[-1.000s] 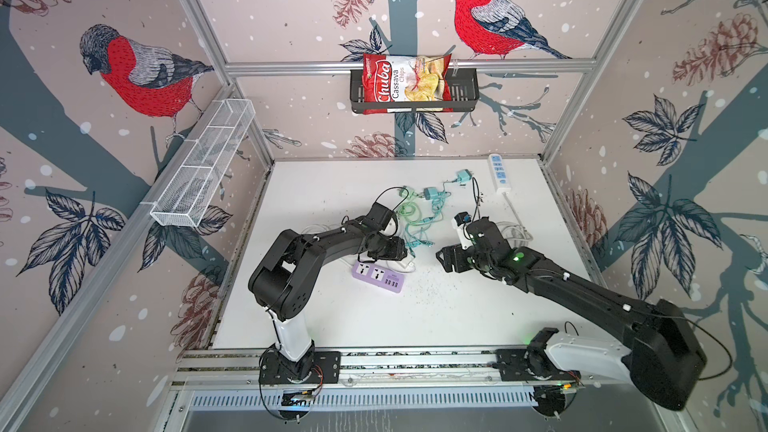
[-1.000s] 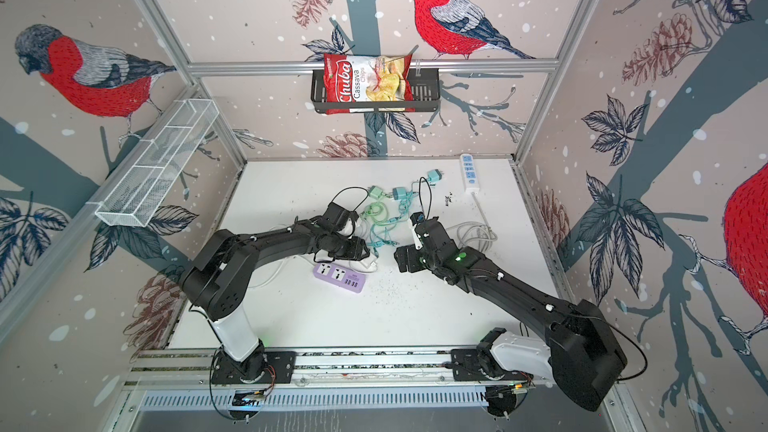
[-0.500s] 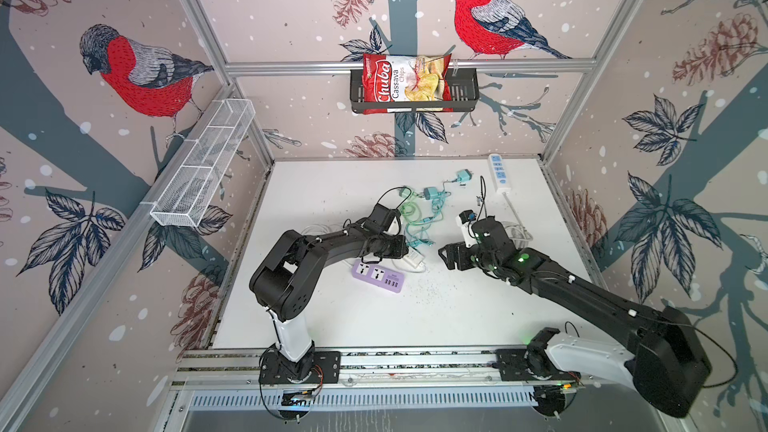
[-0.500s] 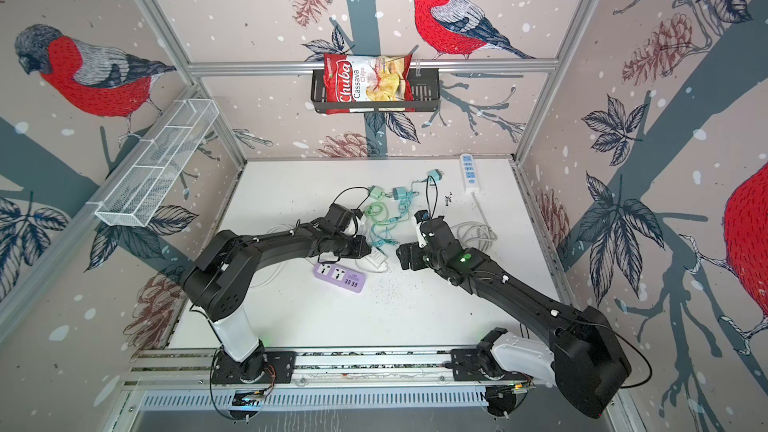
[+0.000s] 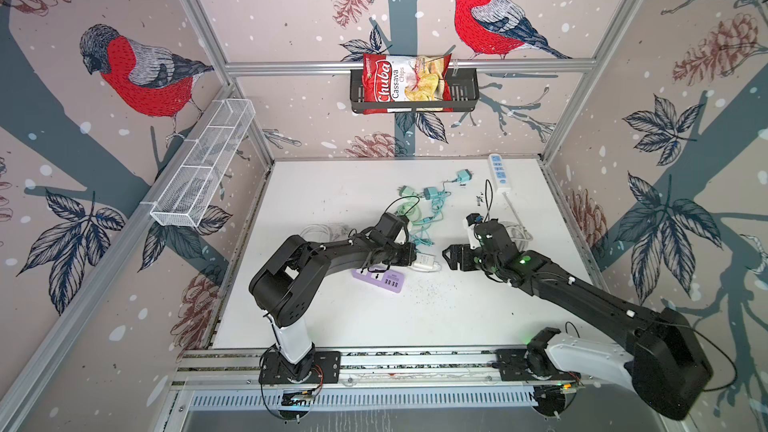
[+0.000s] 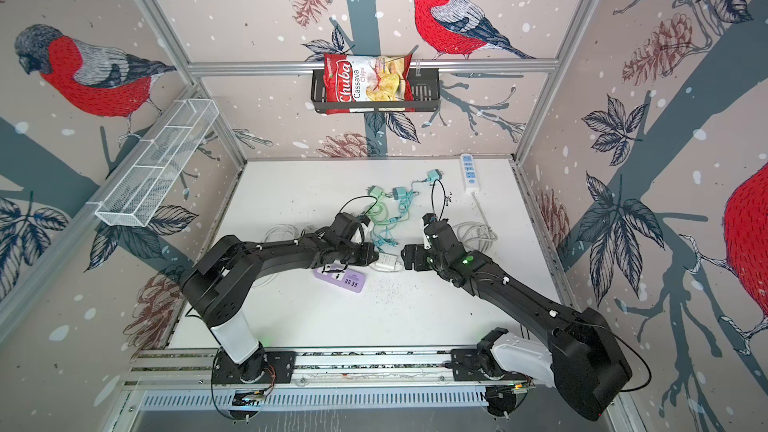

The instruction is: Insert the plug

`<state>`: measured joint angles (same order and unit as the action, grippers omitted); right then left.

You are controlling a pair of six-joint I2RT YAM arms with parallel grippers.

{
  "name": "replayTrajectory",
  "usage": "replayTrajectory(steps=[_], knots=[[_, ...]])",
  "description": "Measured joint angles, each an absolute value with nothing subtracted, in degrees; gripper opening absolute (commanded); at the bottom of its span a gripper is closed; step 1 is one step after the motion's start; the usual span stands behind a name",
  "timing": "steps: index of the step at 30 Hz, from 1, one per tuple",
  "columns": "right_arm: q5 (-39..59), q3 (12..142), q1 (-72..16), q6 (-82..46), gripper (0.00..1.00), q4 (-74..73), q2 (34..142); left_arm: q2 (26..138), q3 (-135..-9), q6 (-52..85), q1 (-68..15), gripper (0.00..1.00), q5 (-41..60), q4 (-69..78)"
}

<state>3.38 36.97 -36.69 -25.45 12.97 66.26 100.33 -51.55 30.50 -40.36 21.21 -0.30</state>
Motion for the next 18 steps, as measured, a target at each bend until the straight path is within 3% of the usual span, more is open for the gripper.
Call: replayTrajectory(steps=[5, 8, 12, 15, 18], knots=[[3.9, 36.3, -35.3, -25.4, 0.9, 11.8, 67.5, 97.7, -51.8, 30.9, -41.9, 0.07, 19.2, -9.6], [4.4, 36.2, -34.8, -25.4, 0.9, 10.9, 67.6, 95.4, -52.4, 30.1, -41.9, 0.27, 18.4, -13.9], [4.8, 36.1, -34.0, -25.3, 0.9, 10.5, 67.4, 93.3, -54.6, 27.6, -42.3, 0.41, 15.7, -17.4], [4.9, 36.1, -33.7, -25.2, 0.9, 10.4, 67.3, 93.5, -56.6, 23.4, -42.3, 0.44, 12.3, -19.6], [5.0, 36.0, -33.5, -25.1, 0.91, 10.3, 66.9, 95.1, -59.6, 17.5, -42.9, 0.4, 8.7, -22.0]])
